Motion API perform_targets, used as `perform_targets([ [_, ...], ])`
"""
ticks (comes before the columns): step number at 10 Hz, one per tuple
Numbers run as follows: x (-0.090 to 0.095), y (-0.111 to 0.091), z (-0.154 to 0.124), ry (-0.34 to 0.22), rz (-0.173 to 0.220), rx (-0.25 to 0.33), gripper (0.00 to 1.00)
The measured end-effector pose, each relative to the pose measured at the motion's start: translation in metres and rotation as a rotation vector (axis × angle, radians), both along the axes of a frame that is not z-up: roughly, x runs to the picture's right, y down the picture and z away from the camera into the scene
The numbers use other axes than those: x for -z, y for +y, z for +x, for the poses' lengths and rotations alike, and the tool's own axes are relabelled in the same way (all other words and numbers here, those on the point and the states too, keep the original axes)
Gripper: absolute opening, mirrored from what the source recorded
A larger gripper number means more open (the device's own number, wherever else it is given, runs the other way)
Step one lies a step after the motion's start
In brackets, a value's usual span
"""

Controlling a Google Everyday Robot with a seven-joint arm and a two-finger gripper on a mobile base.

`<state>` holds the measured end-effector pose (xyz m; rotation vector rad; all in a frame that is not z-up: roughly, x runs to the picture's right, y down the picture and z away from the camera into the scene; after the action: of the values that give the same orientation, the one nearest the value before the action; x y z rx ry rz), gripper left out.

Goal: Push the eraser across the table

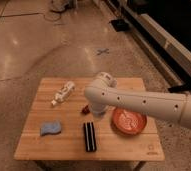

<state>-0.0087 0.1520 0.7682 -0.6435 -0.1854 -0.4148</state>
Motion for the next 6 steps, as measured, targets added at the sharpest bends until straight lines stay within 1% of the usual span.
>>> perform_targets([
  [3,-0.038,0.000,0.002,0.038,-0.032,-0.016,0.00],
  [4,-0.048,0.002,0.005,0.051,-0.039,-0.019,0.00],
  [5,-0.054,0.003,0.006,0.057,-0.041,-0.019,0.00],
  [6,-0.070,0.007,0.007,0.074,-0.051,-0.019,0.00],
])
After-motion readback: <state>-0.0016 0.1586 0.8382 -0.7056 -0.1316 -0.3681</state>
